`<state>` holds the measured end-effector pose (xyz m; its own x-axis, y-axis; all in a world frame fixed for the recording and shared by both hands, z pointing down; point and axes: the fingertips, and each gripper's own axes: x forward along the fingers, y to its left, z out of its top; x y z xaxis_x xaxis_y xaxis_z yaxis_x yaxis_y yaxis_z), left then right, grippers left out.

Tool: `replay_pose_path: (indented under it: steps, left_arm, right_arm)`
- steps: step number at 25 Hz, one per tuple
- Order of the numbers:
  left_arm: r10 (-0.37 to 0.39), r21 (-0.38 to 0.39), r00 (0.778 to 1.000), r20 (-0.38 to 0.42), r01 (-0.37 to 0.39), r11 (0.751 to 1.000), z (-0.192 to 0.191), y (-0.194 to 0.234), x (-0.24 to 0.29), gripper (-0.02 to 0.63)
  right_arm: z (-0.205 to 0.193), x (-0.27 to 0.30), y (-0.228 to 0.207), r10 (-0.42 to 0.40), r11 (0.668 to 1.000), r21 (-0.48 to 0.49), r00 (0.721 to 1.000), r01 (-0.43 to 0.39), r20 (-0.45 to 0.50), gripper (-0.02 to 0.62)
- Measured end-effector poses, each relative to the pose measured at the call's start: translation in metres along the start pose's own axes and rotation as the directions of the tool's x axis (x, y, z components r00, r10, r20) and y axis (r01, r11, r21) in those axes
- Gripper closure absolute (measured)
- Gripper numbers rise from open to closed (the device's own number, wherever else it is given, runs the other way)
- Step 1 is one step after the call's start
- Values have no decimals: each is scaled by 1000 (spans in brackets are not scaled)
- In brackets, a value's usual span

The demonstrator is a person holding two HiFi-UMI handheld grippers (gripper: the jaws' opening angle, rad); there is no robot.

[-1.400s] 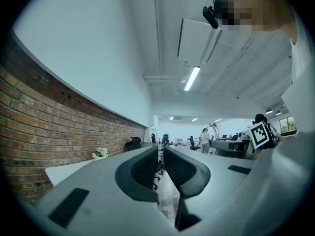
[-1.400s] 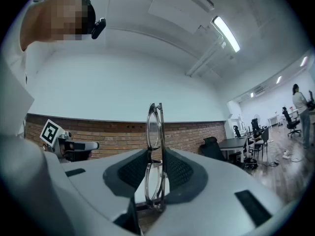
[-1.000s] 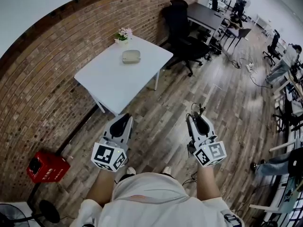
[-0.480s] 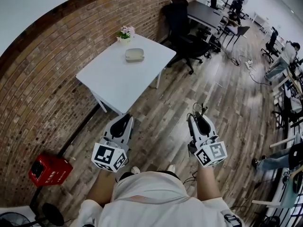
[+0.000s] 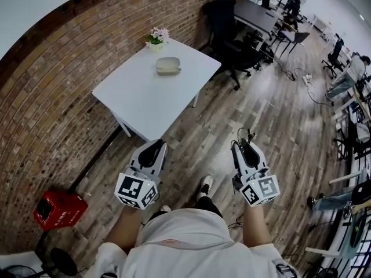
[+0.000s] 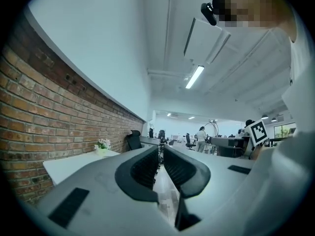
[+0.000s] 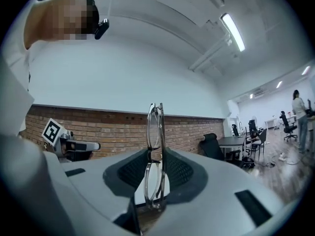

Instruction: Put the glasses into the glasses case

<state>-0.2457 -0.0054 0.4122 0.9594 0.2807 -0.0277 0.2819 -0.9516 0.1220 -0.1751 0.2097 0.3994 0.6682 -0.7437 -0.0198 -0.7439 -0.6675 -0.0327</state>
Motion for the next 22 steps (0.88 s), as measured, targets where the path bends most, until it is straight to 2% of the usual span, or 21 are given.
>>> replay_pose_path:
  steps: [5, 13, 18, 22]
  left_arm:
    - [35, 12, 999, -5, -35, 999, 5, 11, 60, 565]
    - [82, 68, 997, 10, -82, 994, 25, 3, 185, 565]
    - [129, 78, 992, 2, -129, 989, 18, -10, 240, 565]
    - [164, 76, 986, -31, -161, 984, 6, -8, 266, 565]
  right_arm:
    - [7, 42, -51, 43, 999, 2, 999, -43, 18, 443]
    - [21, 91, -176, 73, 997, 24, 997, -74, 36, 443]
    - [10, 109, -241, 105, 993, 51, 994, -106, 20, 443]
    - [-3, 132, -276, 122, 987, 102, 993, -122, 12, 443]
